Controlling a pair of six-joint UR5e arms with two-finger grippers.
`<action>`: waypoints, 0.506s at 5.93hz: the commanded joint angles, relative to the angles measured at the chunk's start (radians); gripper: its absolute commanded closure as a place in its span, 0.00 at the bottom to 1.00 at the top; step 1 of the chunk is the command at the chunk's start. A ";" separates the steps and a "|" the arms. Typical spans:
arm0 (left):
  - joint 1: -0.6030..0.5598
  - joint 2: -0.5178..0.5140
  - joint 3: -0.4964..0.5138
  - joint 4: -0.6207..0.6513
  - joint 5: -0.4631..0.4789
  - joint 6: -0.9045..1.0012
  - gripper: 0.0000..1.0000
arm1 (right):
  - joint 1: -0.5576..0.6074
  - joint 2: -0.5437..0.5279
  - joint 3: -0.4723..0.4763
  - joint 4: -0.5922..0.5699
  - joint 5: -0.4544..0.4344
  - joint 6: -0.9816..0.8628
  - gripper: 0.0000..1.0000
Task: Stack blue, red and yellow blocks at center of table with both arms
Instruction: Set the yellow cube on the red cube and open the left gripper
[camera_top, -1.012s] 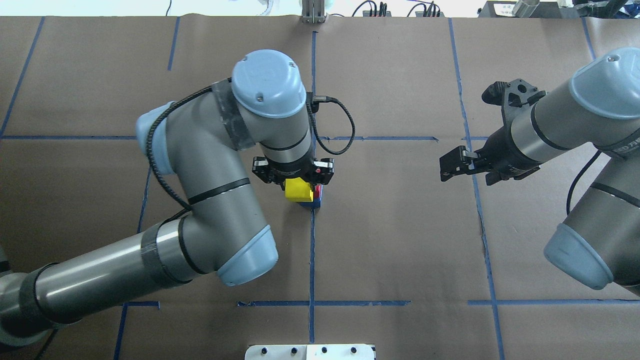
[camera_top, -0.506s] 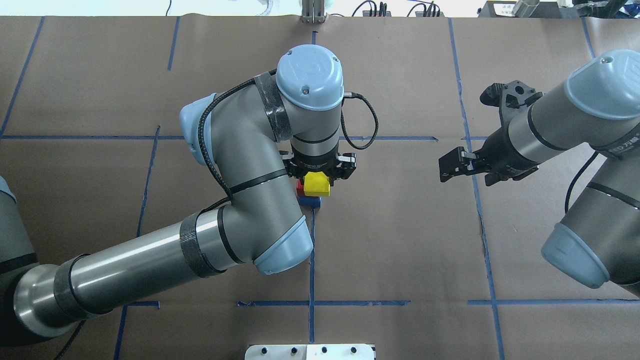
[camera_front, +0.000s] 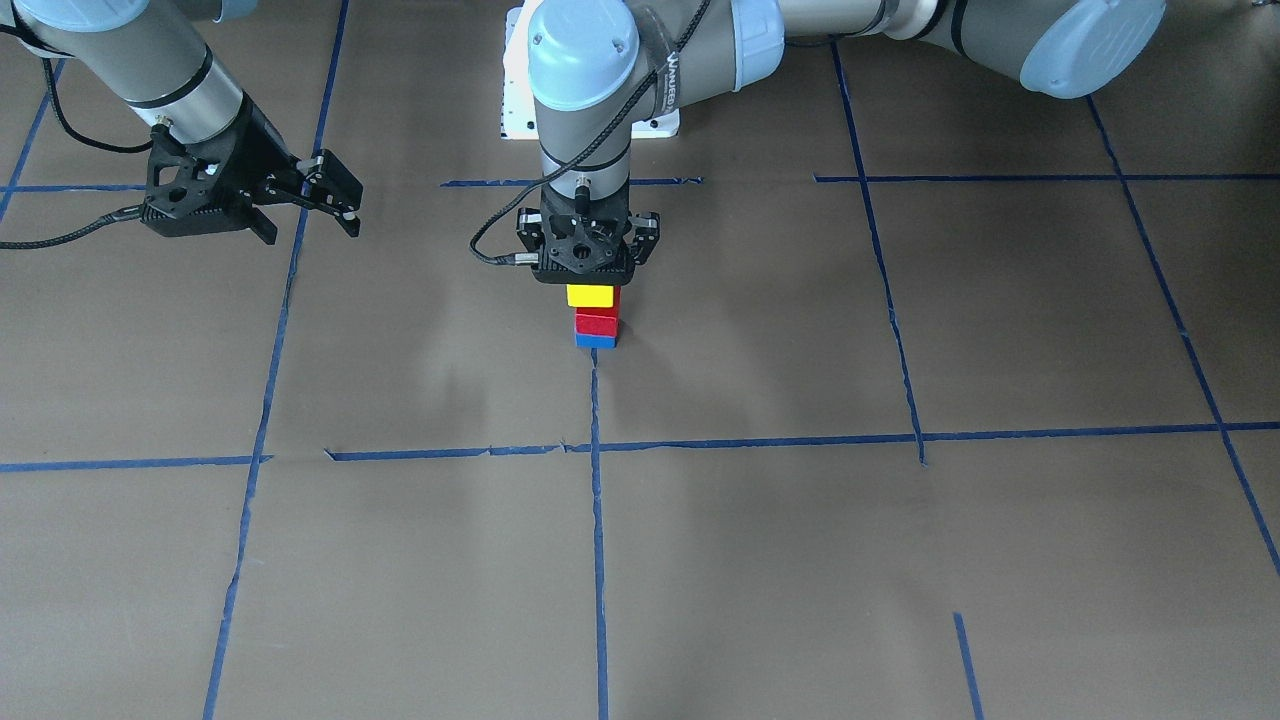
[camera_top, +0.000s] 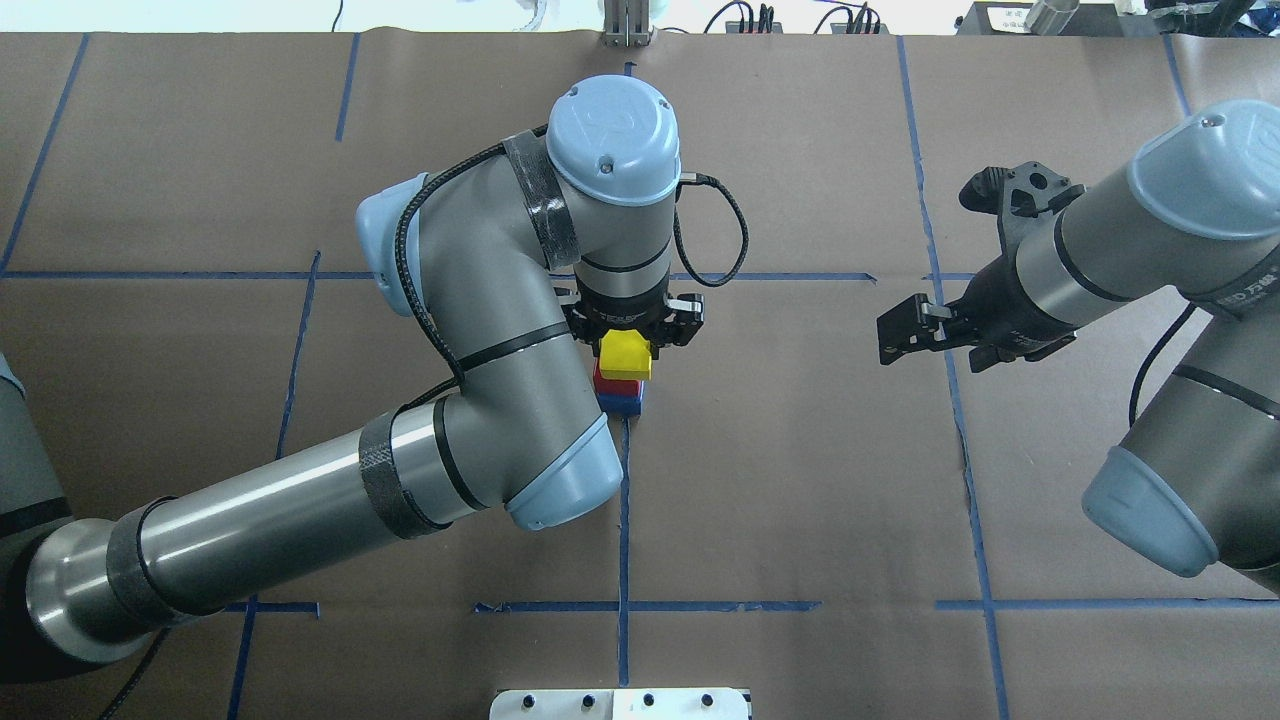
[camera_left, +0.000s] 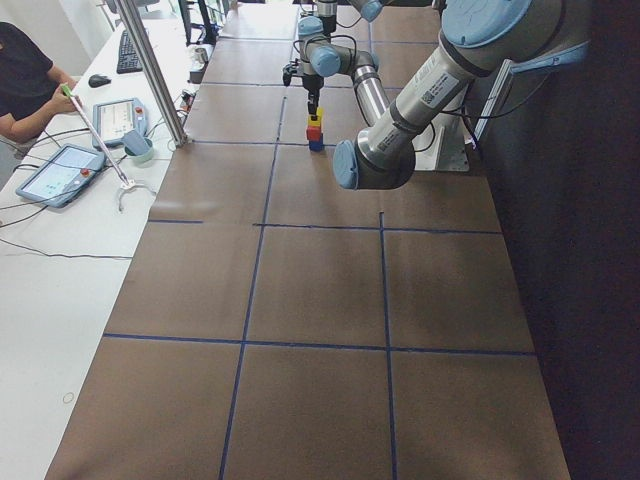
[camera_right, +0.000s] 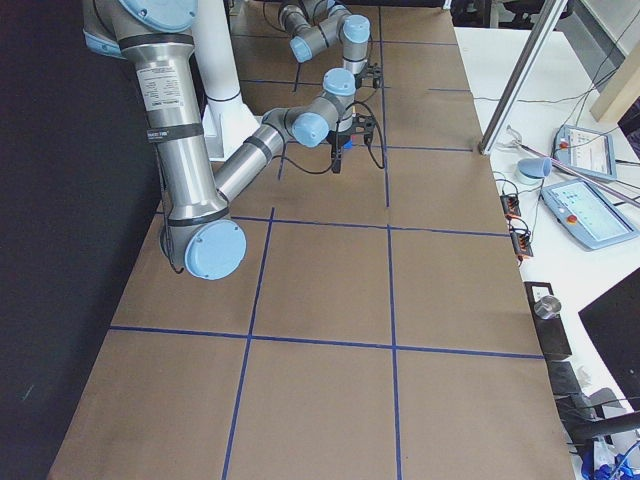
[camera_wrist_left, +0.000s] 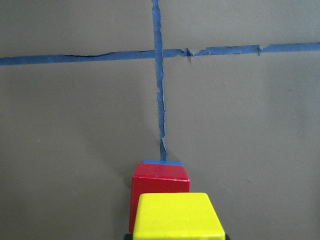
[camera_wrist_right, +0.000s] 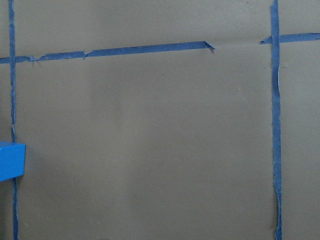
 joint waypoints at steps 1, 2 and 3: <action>-0.001 0.000 0.012 -0.002 0.008 0.007 1.00 | 0.000 0.003 0.000 0.001 0.000 0.000 0.00; 0.001 0.000 0.012 -0.004 0.008 0.008 0.98 | 0.000 0.003 0.000 0.001 0.000 0.000 0.00; 0.001 0.000 0.012 -0.007 0.008 0.008 0.92 | 0.000 0.003 0.000 -0.001 0.000 0.000 0.00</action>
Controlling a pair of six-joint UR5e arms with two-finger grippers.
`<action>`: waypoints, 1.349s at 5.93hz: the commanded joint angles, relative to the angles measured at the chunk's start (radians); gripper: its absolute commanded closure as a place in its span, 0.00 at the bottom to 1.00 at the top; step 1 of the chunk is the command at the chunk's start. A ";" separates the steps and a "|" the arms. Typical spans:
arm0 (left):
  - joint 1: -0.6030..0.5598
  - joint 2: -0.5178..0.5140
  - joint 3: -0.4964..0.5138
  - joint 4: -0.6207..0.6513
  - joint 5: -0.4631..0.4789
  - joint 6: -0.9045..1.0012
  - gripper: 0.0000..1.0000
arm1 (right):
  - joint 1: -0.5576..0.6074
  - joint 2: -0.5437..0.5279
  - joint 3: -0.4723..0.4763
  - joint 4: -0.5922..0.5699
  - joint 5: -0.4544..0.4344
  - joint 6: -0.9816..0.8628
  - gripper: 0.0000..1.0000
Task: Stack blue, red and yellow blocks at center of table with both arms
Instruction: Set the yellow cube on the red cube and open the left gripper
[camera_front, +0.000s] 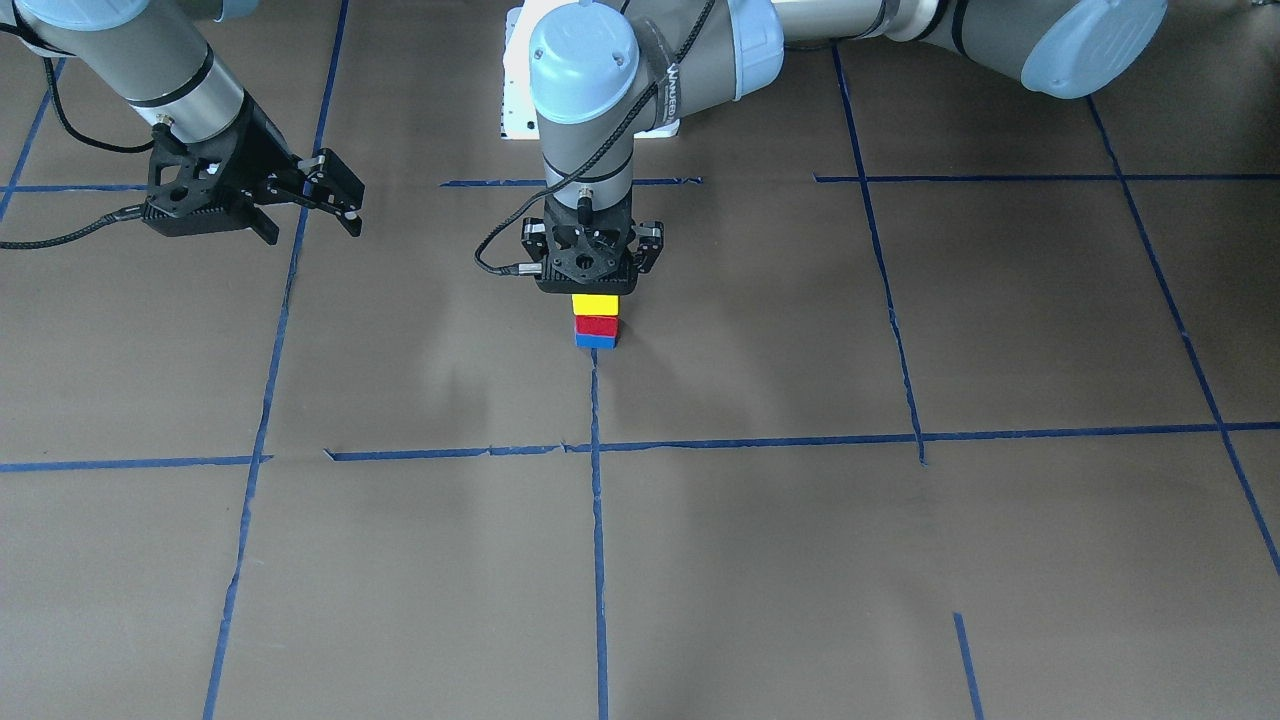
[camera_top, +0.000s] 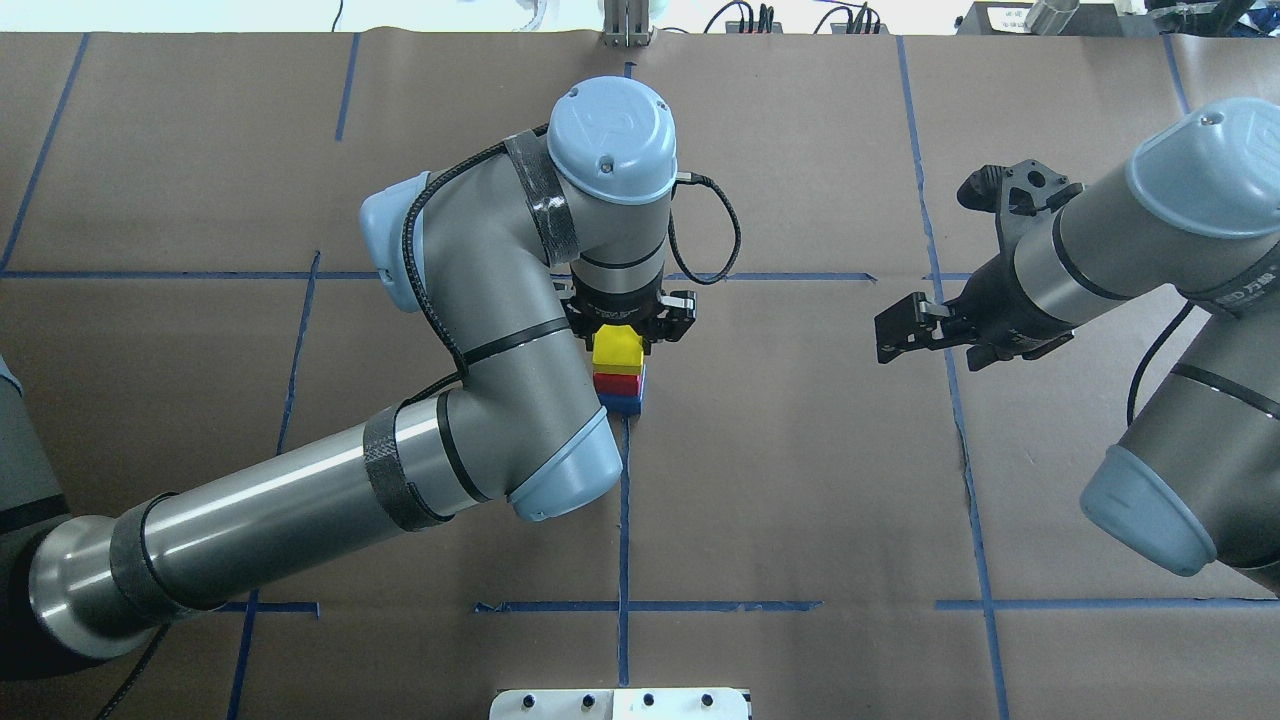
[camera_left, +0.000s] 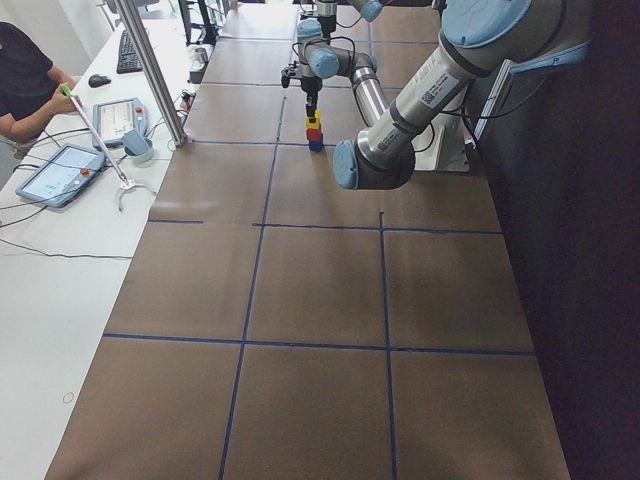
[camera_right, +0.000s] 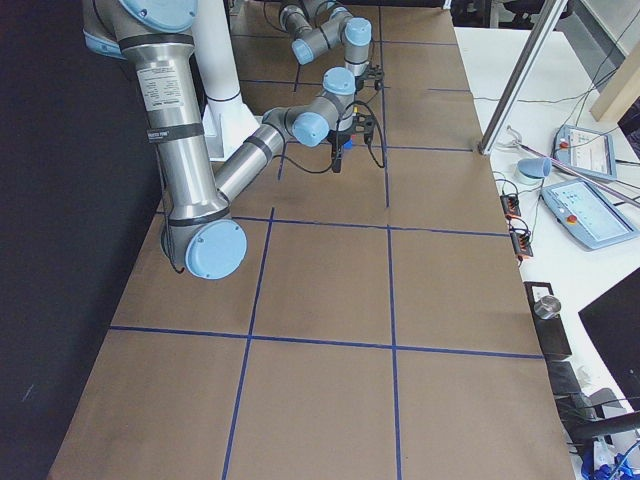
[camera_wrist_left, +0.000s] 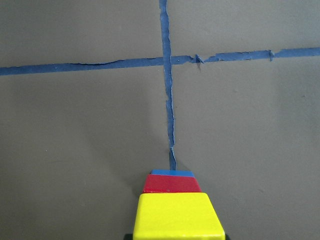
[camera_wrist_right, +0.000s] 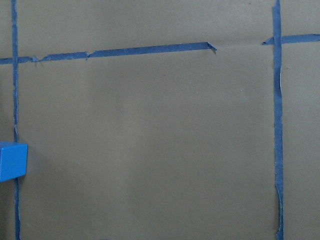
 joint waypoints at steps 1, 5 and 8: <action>0.000 0.002 0.001 -0.006 -0.003 -0.001 0.60 | 0.000 0.000 0.000 -0.001 0.000 0.000 0.00; 0.004 0.015 0.001 -0.007 -0.003 -0.003 0.37 | -0.002 0.002 0.000 -0.001 0.000 0.000 0.00; 0.000 0.009 -0.016 -0.009 -0.006 -0.013 0.00 | 0.000 0.003 0.003 0.000 0.000 0.001 0.00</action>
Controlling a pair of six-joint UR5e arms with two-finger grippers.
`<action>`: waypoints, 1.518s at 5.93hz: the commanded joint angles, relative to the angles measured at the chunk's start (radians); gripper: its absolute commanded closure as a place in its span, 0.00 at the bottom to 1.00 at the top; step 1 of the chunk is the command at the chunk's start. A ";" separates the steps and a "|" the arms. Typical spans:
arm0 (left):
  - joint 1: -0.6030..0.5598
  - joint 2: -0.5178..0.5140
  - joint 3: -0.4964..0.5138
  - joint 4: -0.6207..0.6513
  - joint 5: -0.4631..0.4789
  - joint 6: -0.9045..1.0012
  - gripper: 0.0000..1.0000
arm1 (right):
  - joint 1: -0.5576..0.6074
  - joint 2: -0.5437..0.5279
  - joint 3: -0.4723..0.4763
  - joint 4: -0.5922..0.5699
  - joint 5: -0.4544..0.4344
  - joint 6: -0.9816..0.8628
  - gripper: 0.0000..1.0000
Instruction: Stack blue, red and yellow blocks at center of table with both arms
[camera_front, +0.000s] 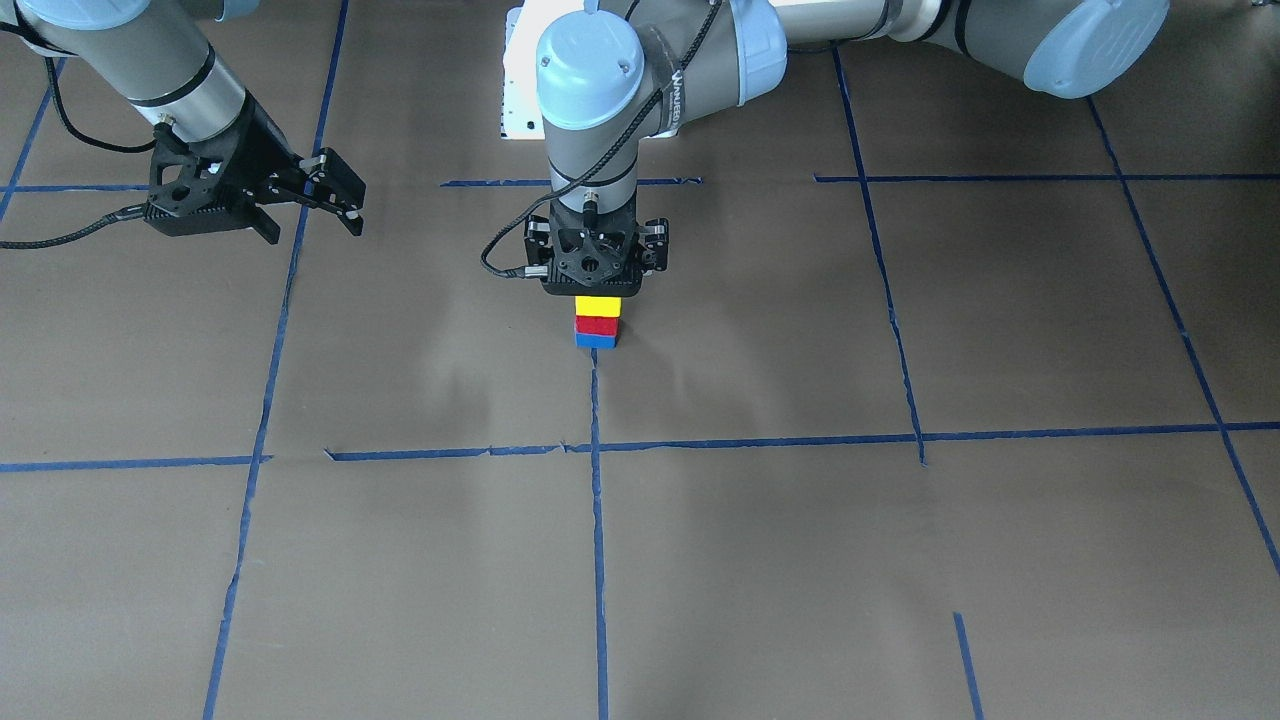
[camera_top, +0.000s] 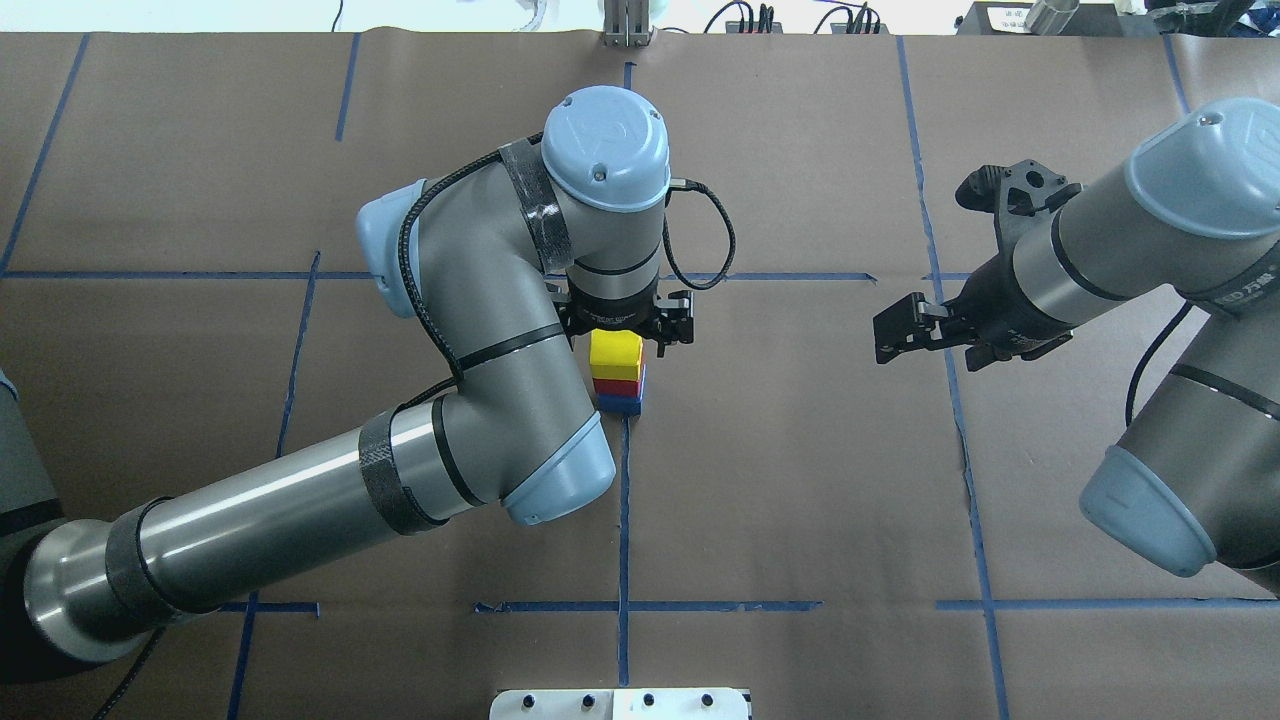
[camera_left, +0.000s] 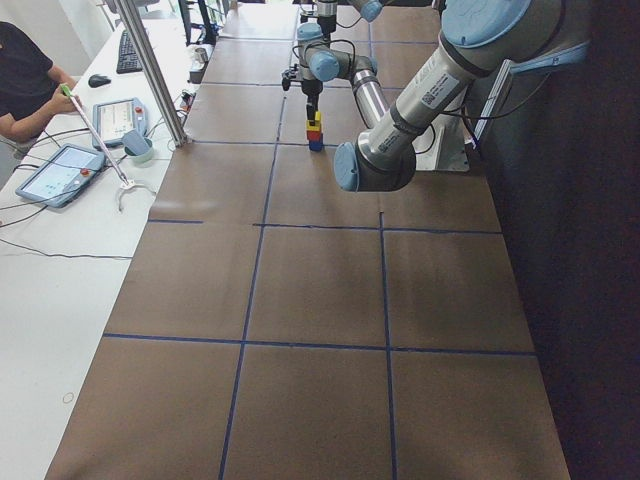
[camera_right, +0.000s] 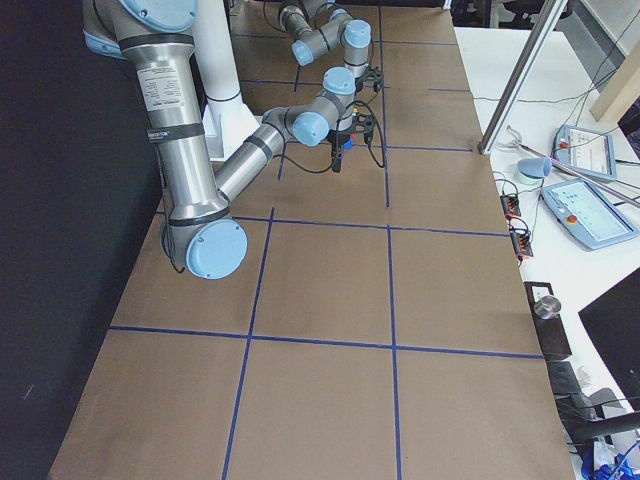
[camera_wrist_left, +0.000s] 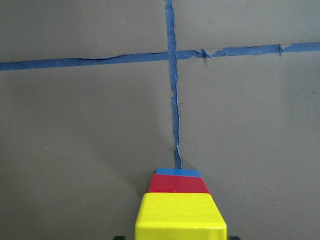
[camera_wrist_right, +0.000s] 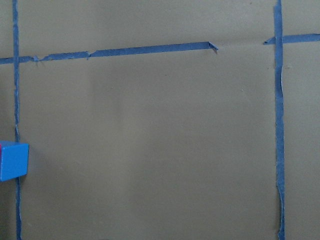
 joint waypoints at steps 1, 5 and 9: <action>-0.014 -0.003 -0.049 0.004 -0.004 -0.007 0.00 | 0.001 -0.001 0.006 -0.001 0.001 0.001 0.00; -0.190 0.370 -0.466 0.061 -0.103 0.212 0.00 | 0.110 -0.069 0.037 -0.012 0.049 -0.049 0.00; -0.542 0.888 -0.582 0.044 -0.204 0.968 0.00 | 0.435 -0.383 0.031 -0.009 0.193 -0.686 0.00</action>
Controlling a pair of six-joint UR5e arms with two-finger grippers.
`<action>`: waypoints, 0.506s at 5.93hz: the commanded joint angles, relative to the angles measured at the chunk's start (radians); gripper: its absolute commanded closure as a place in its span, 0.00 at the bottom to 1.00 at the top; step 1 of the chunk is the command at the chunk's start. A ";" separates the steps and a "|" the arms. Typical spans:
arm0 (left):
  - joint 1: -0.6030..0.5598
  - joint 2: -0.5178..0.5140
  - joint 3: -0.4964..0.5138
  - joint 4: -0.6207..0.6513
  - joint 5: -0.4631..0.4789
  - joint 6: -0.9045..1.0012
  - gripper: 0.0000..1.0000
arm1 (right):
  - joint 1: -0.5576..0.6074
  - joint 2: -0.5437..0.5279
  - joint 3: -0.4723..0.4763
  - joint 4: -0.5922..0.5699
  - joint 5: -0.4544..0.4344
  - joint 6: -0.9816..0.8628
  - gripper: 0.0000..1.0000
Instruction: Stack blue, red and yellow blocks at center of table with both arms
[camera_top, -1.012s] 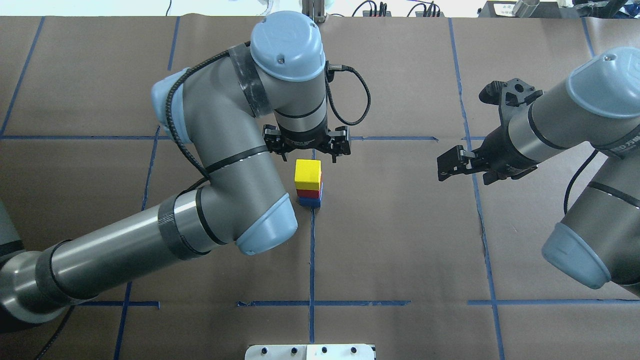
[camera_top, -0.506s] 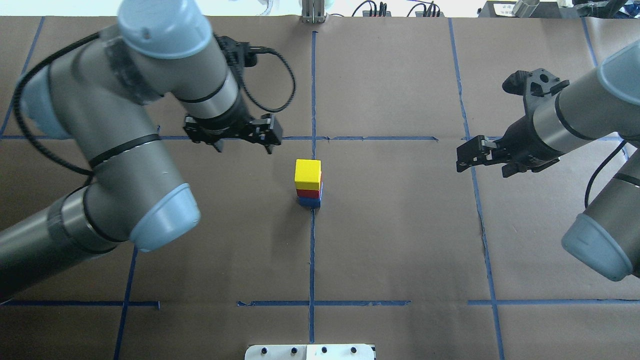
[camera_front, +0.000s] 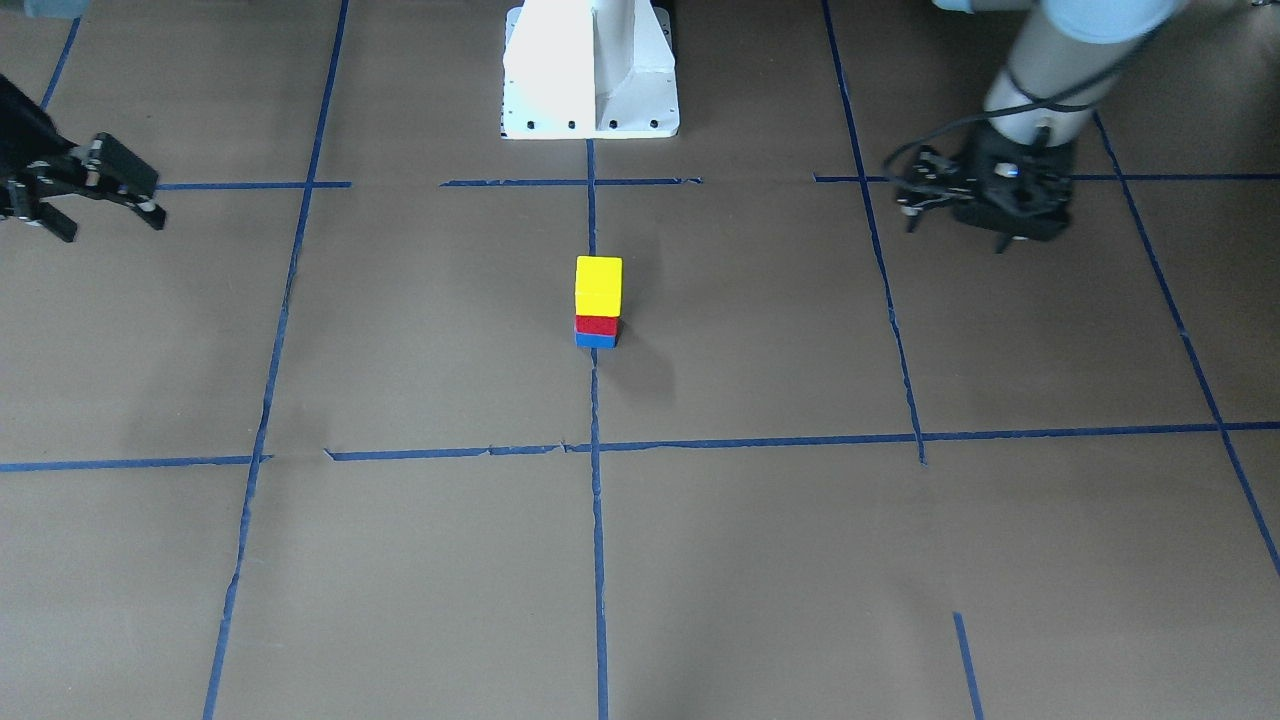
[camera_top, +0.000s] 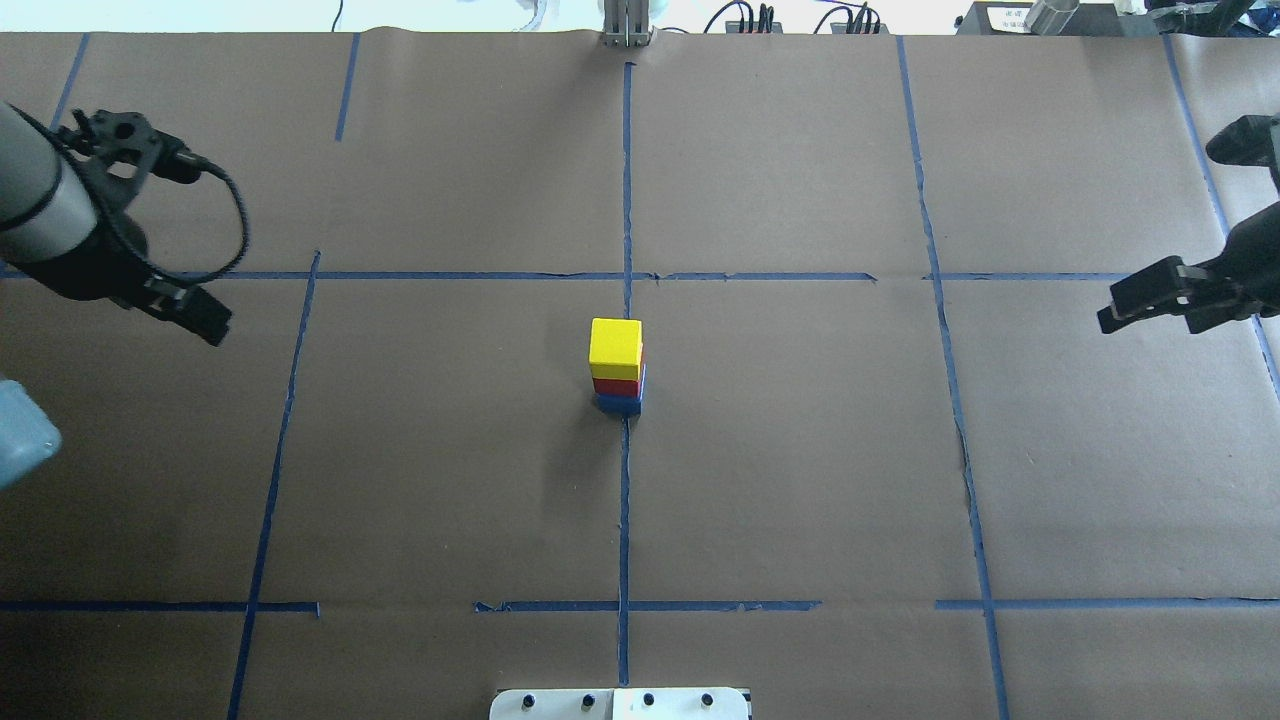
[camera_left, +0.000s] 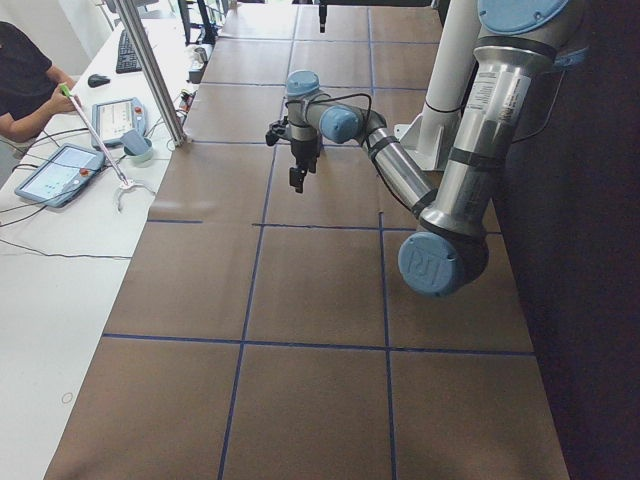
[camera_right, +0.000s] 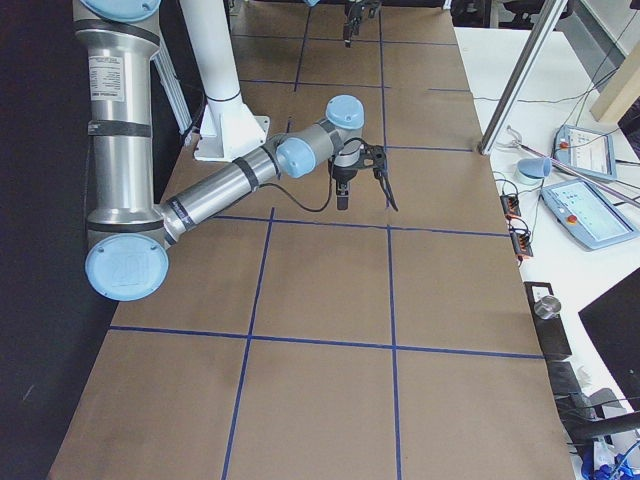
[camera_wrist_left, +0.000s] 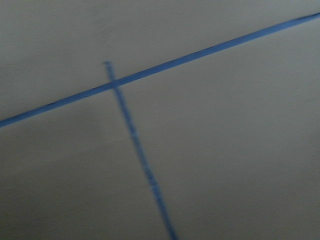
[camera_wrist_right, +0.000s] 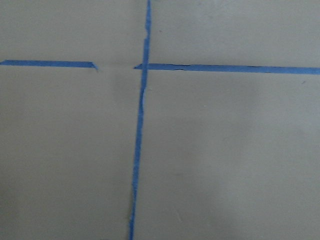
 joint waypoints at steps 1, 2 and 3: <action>-0.253 0.127 0.065 -0.001 -0.091 0.382 0.00 | 0.163 -0.139 -0.041 -0.005 0.013 -0.363 0.00; -0.404 0.151 0.190 -0.002 -0.187 0.598 0.00 | 0.238 -0.147 -0.128 -0.005 0.015 -0.538 0.00; -0.577 0.156 0.320 -0.002 -0.210 0.779 0.00 | 0.277 -0.153 -0.177 -0.001 0.015 -0.600 0.00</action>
